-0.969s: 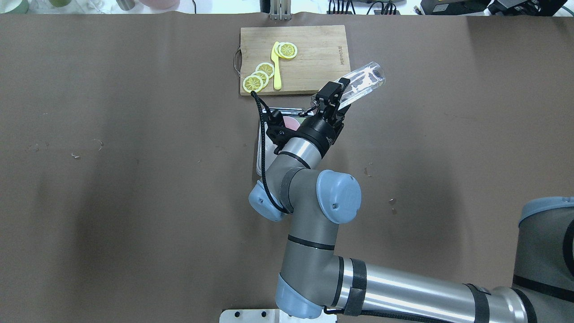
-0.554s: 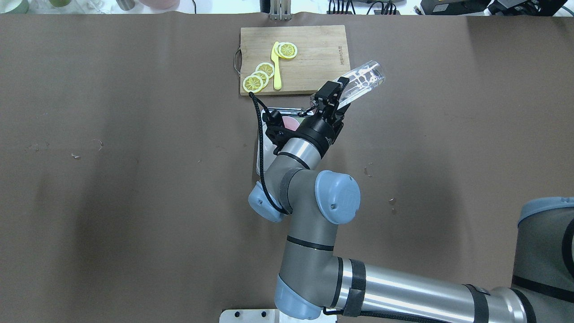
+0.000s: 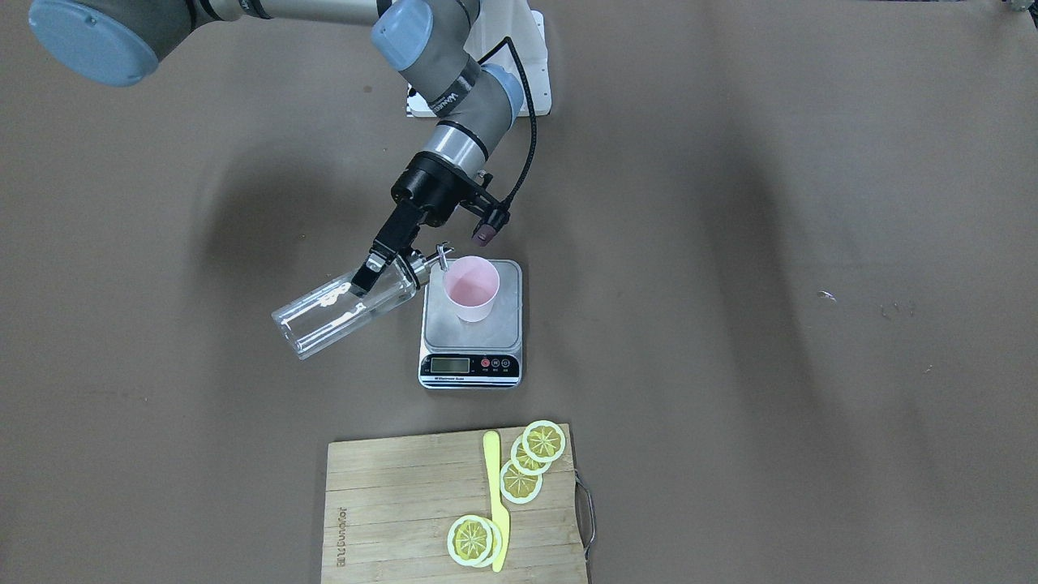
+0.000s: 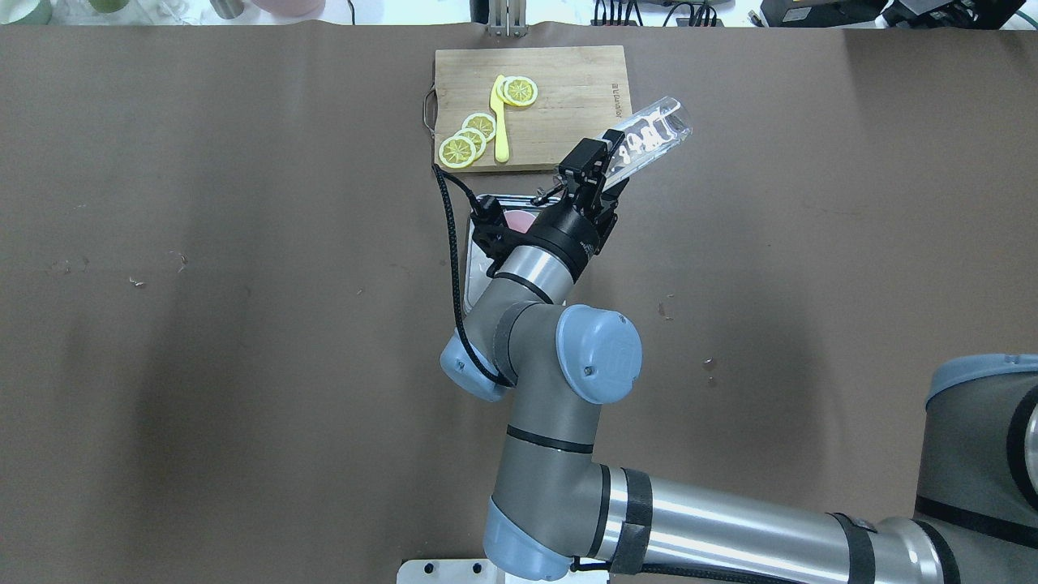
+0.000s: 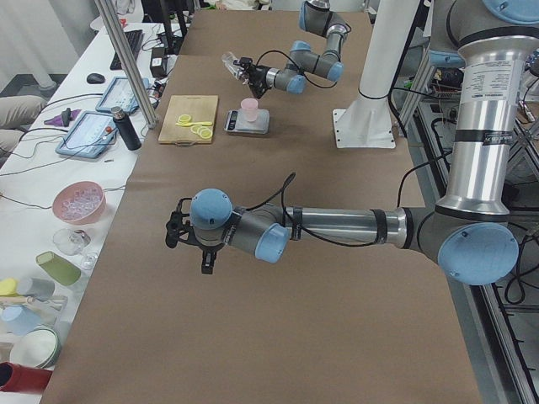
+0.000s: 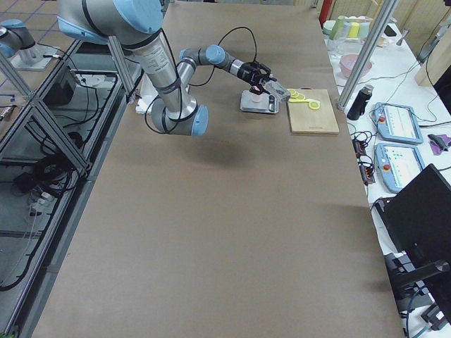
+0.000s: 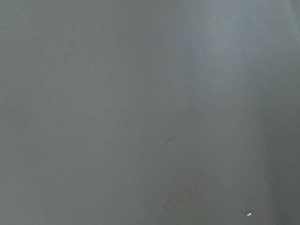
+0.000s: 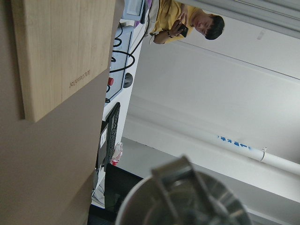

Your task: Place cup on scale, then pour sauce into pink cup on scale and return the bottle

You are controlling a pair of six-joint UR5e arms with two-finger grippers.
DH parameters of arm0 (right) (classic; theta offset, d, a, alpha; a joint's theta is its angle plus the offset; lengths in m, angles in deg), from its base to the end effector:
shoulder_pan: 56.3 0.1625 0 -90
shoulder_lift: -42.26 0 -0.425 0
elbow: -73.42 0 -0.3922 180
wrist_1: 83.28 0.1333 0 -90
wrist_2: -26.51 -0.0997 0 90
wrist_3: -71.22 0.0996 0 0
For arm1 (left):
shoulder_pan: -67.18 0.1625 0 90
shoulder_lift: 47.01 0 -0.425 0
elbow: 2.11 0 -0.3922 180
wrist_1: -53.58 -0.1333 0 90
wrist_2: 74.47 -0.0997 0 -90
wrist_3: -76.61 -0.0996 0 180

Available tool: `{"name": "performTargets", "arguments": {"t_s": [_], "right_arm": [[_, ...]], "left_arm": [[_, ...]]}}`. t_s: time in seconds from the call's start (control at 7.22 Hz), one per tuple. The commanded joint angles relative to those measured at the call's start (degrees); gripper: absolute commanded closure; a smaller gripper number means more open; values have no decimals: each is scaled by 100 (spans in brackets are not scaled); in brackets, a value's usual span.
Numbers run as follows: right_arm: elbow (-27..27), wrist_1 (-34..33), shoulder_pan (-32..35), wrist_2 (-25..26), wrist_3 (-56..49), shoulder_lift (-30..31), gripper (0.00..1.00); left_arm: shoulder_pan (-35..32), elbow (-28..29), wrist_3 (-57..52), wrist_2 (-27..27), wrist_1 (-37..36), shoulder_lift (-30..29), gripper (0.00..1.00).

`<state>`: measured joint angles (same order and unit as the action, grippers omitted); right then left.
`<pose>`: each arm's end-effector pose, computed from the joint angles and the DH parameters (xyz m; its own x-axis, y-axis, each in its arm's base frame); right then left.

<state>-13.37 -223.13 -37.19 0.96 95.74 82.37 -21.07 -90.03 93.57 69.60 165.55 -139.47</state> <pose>-0.5801 -0.4372 0.1994 0.4771 -0.2500 -0.8425 0.8193 0.4733 0.3235 -0.0366 -0.5262 0.6006 0.5603 0.0419 -0.8273 0.1413 0.9792 0.1453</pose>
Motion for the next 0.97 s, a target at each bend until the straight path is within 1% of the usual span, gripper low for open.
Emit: {"name": "performTargets", "arguments": {"t_s": [0.0, 0.83], "right_arm": [[5, -7, 13, 111, 0, -12, 100], [31, -16, 198, 479, -8, 32, 100]], "left_arm": [[0, 3, 0, 7, 0, 0, 3], [0, 20, 0, 86, -9, 0, 3]]}}
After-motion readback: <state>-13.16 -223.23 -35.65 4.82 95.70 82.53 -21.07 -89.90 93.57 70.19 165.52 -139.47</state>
